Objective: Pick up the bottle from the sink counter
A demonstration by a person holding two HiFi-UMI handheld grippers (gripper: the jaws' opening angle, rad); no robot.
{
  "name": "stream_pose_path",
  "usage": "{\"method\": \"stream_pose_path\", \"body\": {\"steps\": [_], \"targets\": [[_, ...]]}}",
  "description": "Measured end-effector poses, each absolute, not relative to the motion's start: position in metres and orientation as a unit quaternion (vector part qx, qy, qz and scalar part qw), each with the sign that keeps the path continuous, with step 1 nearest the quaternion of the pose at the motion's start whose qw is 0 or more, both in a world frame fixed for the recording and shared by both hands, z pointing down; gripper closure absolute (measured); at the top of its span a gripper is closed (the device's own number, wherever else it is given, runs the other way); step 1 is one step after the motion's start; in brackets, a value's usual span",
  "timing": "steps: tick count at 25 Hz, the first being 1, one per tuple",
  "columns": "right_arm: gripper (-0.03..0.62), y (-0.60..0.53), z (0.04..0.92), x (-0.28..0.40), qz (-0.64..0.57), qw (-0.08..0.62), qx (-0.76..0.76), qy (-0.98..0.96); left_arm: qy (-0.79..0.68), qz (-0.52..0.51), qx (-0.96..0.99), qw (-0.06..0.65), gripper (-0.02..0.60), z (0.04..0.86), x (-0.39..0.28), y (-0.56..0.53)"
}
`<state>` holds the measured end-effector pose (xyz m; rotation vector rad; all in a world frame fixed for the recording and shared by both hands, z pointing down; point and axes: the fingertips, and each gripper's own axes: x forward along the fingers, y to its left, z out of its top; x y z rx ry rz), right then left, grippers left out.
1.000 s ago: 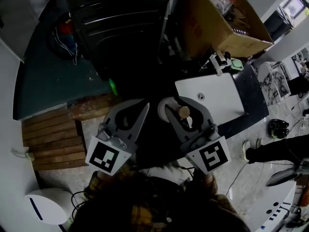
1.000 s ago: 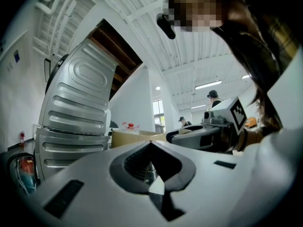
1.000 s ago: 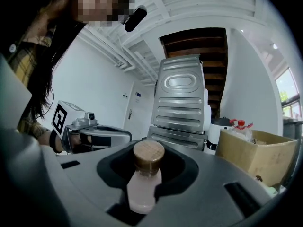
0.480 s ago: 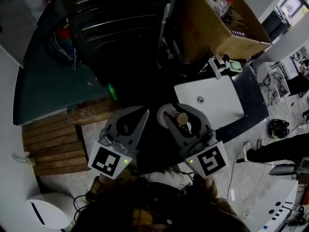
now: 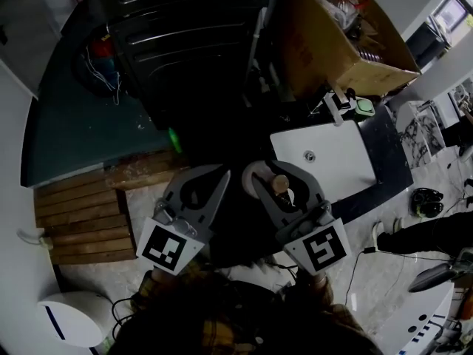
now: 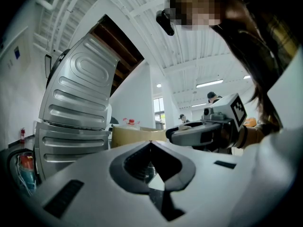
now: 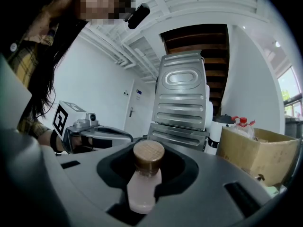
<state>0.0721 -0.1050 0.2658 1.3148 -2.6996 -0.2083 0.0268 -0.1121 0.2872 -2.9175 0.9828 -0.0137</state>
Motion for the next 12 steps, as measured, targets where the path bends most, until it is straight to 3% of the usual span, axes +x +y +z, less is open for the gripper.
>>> {"method": "stream_pose_path", "body": {"steps": [12], "targets": [[0.474, -0.1131, 0.2737, 0.0695, -0.058, 0.069, 0.431, -0.898, 0.328, -0.009, -0.944, 0.023, 0.561, 0.2934, 0.0211, -0.118]]}}
